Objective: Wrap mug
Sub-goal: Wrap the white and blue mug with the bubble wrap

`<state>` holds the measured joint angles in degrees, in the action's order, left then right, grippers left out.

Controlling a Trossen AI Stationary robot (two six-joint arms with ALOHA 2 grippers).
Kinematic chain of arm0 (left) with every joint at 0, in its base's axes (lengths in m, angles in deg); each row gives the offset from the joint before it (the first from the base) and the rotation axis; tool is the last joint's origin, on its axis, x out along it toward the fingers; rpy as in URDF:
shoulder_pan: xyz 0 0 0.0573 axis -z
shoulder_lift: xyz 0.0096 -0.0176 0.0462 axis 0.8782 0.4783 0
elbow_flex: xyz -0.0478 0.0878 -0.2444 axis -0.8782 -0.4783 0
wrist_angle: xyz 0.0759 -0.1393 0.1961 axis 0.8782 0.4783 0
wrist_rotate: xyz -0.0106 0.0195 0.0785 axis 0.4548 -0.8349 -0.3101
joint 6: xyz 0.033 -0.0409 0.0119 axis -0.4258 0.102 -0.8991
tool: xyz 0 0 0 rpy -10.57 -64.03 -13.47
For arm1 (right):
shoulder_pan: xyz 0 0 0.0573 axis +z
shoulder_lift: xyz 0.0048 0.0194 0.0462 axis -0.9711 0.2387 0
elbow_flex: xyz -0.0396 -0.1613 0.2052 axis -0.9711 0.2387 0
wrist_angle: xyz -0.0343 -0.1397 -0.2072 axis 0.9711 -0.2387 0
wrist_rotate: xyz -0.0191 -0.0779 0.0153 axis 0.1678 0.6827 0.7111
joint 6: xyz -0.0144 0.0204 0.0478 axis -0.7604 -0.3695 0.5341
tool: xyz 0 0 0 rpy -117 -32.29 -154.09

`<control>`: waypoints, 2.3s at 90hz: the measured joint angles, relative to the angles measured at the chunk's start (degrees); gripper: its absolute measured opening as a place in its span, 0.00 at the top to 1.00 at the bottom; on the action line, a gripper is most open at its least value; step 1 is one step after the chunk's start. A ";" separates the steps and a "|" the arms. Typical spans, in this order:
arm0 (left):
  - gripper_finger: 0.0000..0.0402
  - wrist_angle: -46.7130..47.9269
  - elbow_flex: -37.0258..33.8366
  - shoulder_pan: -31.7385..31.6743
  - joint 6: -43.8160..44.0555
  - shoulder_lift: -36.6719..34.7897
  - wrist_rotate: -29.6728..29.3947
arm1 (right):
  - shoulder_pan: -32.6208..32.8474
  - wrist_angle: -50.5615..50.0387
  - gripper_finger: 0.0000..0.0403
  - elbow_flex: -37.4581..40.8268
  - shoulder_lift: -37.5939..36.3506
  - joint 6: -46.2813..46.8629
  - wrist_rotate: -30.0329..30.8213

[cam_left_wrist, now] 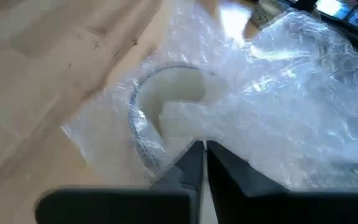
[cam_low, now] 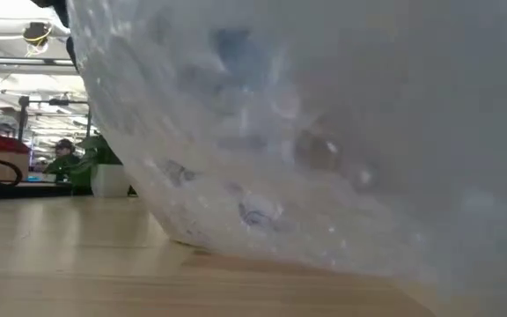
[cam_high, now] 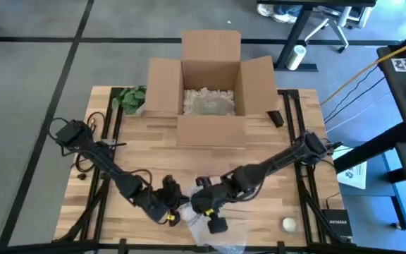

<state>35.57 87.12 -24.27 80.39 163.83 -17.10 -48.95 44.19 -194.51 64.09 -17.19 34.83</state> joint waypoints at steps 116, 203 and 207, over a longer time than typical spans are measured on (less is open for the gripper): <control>1.00 2.62 -0.09 4.91 -0.66 -2.89 -5.25 | -8.25 5.39 1.00 9.18 7.43 3.42 -1.40; 1.00 -13.97 0.44 3.12 2.62 8.39 12.13 | -9.28 7.41 1.00 9.42 7.39 1.97 -2.91; 1.00 -14.00 0.96 3.12 0.83 8.39 10.49 | -9.28 7.42 1.00 9.42 7.39 1.97 -2.91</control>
<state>21.57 88.08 -21.15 81.22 172.22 -6.61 -58.23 51.61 -185.08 71.47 -15.22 31.91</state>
